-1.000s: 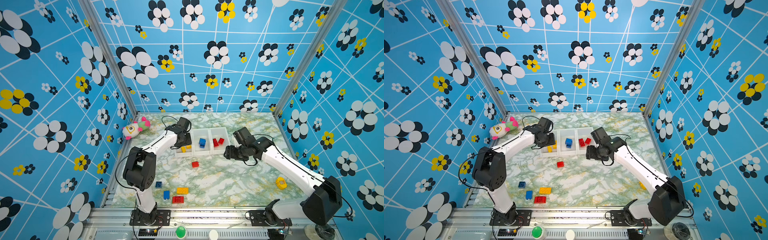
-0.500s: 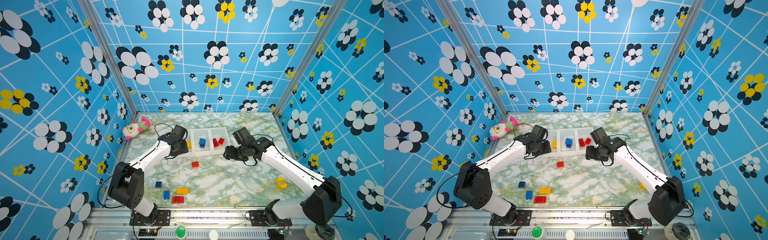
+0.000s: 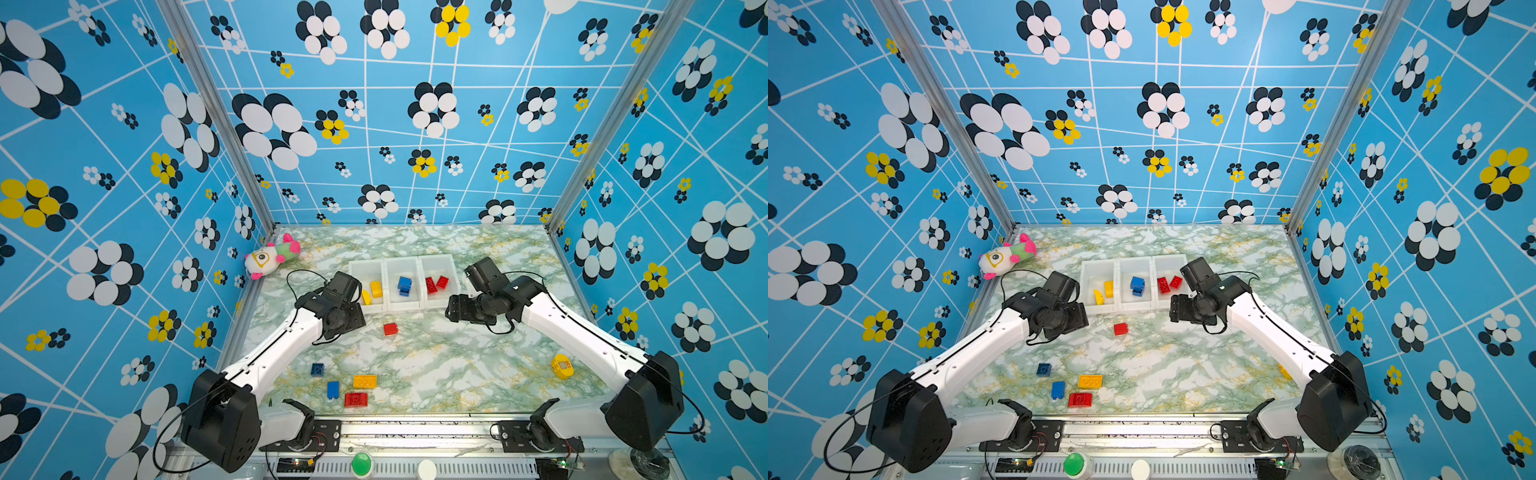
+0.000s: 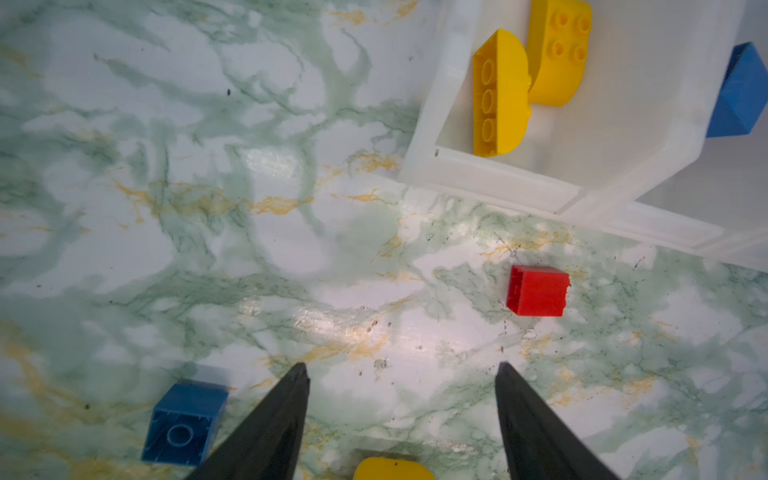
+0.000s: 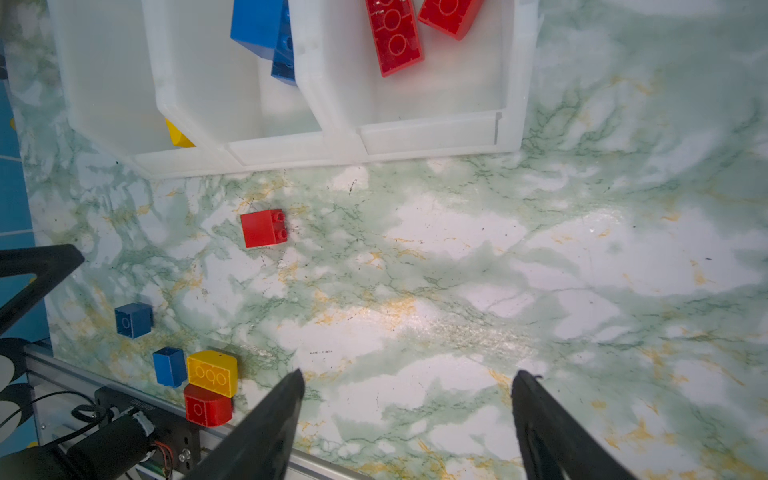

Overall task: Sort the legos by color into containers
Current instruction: 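Move the left gripper back to the blue bricks nearest the robot and grasp one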

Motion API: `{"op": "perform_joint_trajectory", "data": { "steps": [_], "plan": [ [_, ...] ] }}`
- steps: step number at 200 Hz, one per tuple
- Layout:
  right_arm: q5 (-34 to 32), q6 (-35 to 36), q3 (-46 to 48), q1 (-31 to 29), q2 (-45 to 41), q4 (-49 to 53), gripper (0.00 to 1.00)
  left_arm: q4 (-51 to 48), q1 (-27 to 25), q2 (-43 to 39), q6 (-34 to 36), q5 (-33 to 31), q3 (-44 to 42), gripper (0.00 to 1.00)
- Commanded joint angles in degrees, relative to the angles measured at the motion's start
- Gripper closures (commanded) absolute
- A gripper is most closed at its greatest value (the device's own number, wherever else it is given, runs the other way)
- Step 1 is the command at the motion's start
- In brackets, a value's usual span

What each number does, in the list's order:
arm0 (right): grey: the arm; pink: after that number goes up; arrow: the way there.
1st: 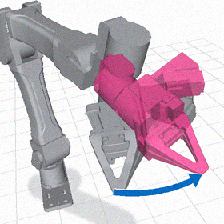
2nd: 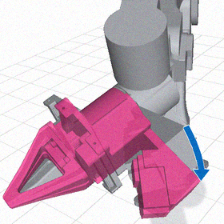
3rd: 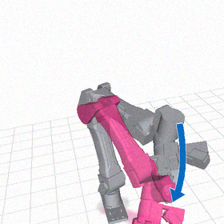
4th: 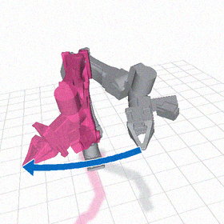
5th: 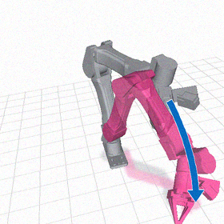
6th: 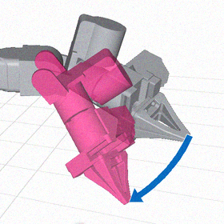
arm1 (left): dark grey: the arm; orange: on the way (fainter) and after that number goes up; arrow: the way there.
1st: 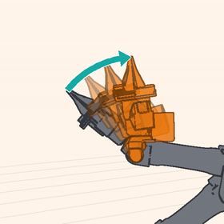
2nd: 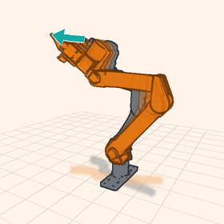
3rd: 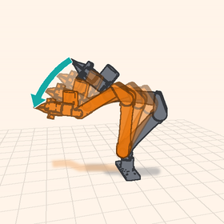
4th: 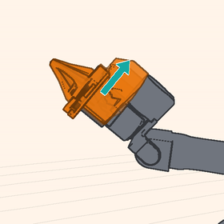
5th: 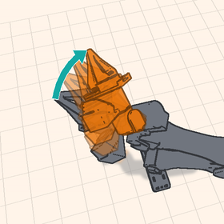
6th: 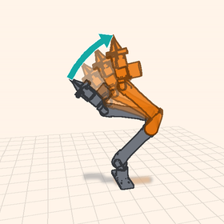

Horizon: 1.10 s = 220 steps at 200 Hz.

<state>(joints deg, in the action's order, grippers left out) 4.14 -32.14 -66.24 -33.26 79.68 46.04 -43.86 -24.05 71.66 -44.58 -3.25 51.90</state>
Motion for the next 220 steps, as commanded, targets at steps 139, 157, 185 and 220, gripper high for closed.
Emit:
{"op": "perform_joint_trajectory", "data": {
  "steps": [139, 157, 185, 220],
  "plan": [
    [1.7, 1.7, 1.6, -0.4, 0.2, 0.3, 0.1, -11.6, 13.3, -10.9, -24.1, 5.3, -13.1, 0.14],
    [1.6, 1.9, 1.4, -0.4, 0.3, 0.5, 0.1, -9.8, 14.0, -9.6, -25.7, 5.2, -14.0, 0.15],
    [1.4, 1.9, 1.5, -0.4, 0.3, 0.9, 0.1, -5.4, 15.2, -8.0, -27.7, 6.3, -16.7, 0.16],
    [1.1, 2.0, 1.2, -0.4, 0.3, 1.5, 0.1, -2.8, 15.8, -6.3, -29.3, 6.7, -19.0, 0.18]
  ]
}}
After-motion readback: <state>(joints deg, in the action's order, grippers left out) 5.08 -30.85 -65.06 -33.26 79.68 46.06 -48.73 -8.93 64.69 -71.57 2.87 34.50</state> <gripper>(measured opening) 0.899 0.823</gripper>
